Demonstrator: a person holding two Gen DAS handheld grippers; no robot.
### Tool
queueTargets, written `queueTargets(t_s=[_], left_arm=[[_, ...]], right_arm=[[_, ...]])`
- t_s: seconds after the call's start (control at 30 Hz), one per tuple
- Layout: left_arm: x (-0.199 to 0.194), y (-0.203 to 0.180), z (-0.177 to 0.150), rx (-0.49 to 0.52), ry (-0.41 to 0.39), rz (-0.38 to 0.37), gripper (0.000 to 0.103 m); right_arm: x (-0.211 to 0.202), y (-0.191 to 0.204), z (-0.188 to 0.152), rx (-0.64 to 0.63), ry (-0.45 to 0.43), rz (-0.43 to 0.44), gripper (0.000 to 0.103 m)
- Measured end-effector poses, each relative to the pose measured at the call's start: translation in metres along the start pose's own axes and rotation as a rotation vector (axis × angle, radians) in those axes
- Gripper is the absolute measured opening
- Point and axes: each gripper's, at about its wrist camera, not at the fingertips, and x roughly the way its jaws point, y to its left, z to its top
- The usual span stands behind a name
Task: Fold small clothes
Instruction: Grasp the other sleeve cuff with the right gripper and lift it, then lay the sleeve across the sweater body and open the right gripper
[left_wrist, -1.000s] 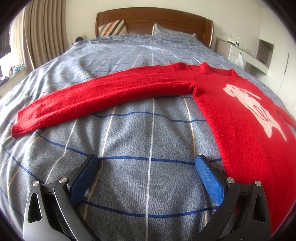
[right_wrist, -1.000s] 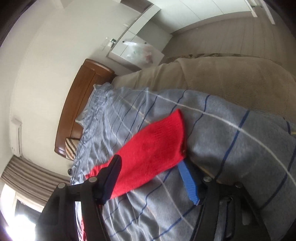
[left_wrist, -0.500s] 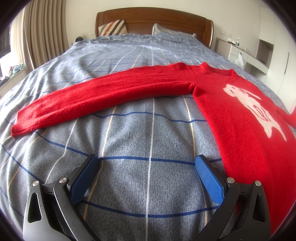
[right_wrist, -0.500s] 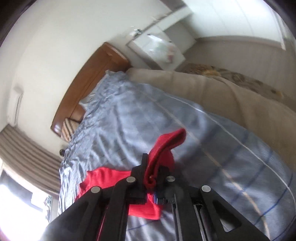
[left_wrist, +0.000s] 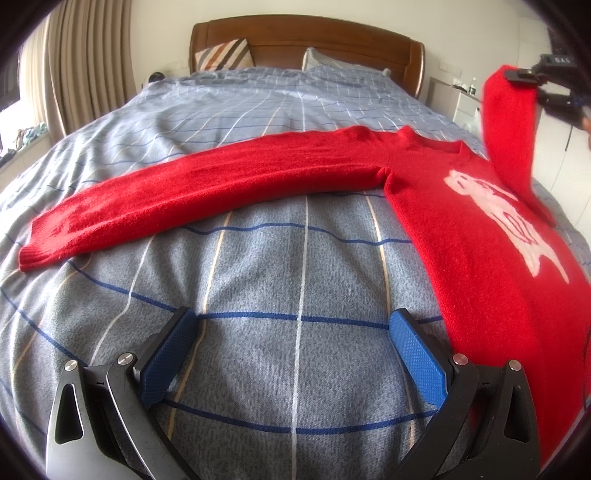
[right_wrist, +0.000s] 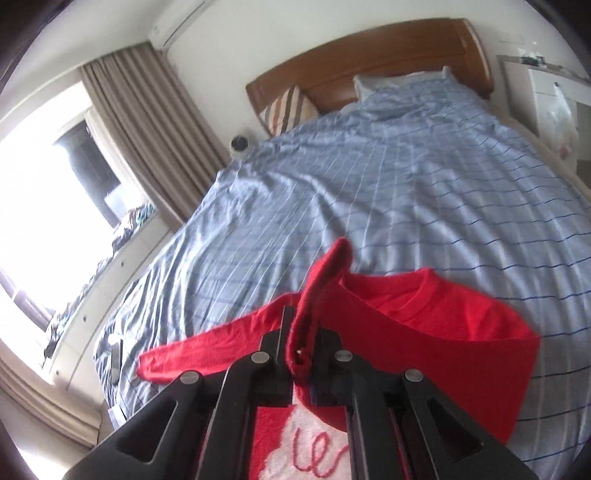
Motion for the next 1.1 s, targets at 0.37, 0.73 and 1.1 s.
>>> queueTargets(t_s=[0.37, 0.73, 1.1], left_arm=[[0.0, 0.0, 0.0, 0.0, 0.0, 0.0, 0.103], [0.0, 0.0, 0.001, 0.001, -0.001, 0.001, 0.103], [0.0, 0.001, 0.0, 0.004, -0.002, 0.006, 0.103]], right_arm=[[-0.03, -0.062, -0.084, 0.04, 0.04, -0.007, 0.079], [-0.196, -0.204, -0.216, -0.027, -0.198, -0.672, 0.08], [-0.197, -0.23, -0.246, 0.058, -0.29, -0.646, 0.087]])
